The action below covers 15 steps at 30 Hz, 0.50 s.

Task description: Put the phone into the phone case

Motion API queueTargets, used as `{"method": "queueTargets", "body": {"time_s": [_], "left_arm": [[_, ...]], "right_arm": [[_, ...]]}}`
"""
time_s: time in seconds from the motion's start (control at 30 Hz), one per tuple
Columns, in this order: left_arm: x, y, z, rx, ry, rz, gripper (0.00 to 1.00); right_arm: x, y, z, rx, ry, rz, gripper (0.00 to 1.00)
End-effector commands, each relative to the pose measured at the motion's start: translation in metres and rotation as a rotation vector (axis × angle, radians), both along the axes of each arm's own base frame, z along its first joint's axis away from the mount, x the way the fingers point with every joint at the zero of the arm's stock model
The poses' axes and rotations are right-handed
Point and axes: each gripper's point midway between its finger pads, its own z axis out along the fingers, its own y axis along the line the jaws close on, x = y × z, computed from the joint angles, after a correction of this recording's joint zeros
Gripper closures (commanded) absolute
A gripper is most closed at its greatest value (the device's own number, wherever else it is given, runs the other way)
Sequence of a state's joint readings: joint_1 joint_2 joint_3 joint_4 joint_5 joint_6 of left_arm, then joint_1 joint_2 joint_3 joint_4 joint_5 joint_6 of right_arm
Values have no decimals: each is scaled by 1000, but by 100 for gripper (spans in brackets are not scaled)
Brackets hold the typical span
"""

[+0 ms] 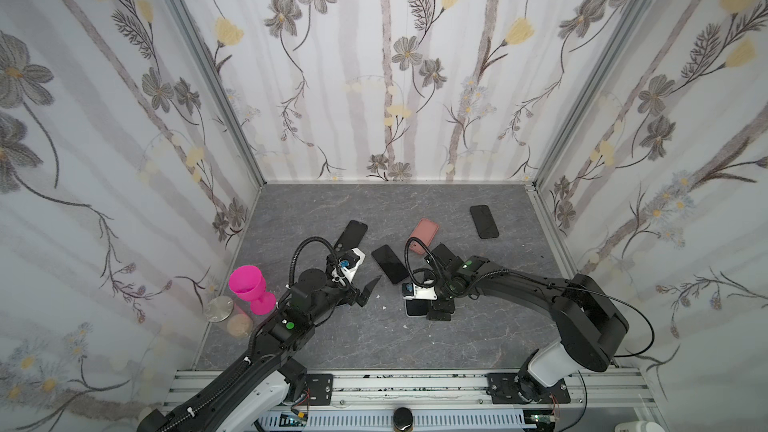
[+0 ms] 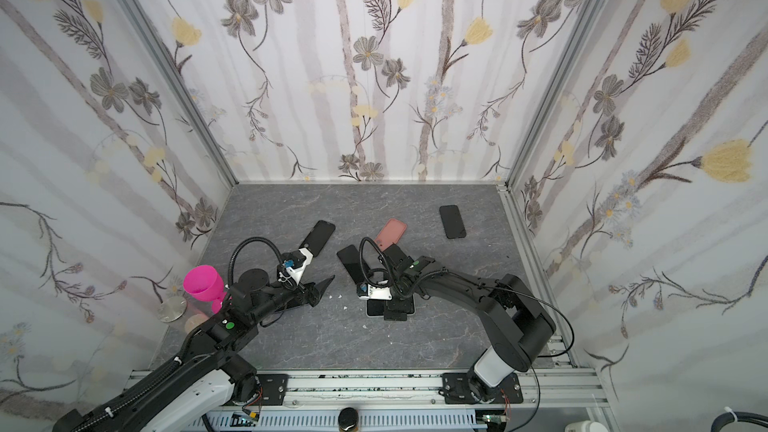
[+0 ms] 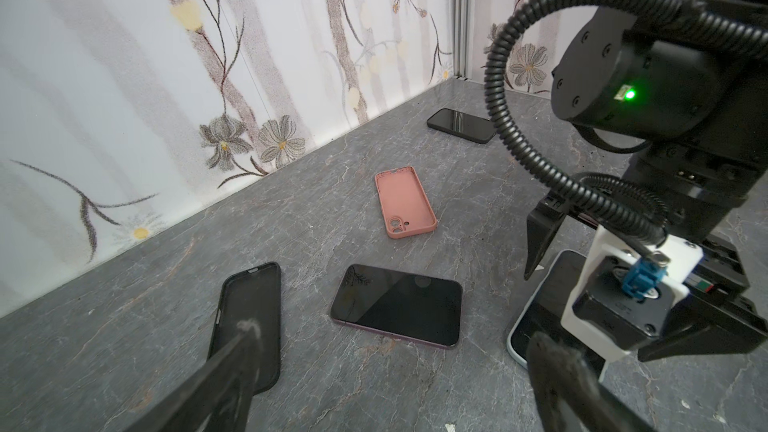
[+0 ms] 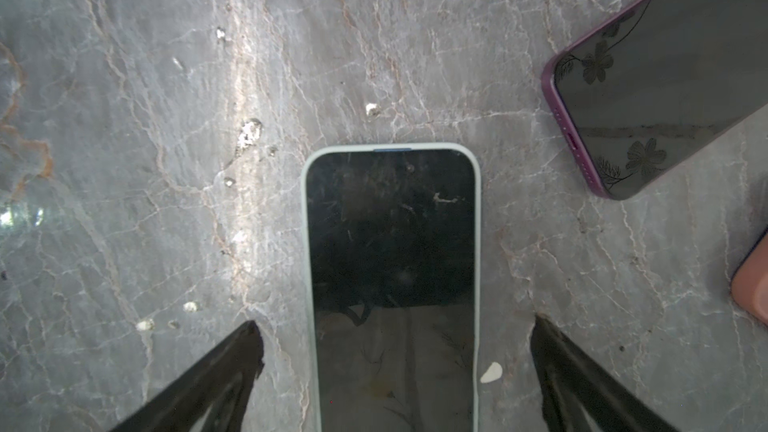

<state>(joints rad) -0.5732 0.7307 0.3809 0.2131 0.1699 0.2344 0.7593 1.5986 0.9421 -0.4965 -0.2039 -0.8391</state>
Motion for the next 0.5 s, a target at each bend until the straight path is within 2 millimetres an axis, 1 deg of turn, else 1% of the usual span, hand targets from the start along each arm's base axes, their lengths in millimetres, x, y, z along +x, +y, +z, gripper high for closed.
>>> {"method": "queueTargets", "body": {"time_s": [0.0,0.1,0.17,0.27,0.37,0.47], "left_arm": [[-1,-3,14,-34,-37,-19,0],[-1,-2,15,-27,-41,-15,0],[0,-1,15,-28,-42,-7,0],[0,-3,14,-27,-33,-17,0],[-1,-4,14,-28,-32,-20,0],[0,-2,17,-31,-42,-8,0]], "right_arm": [[4,-1,-11,-40,19,-1,0],[11,-1,-16,-95,49,-21,0],[13,1,-17,-101,67,-27,0],[14,0,-21,-115,72,-35,1],[11,-6,-30,-157,85,-50,4],[10,-8,-29,-160,87,-66,4]]}}
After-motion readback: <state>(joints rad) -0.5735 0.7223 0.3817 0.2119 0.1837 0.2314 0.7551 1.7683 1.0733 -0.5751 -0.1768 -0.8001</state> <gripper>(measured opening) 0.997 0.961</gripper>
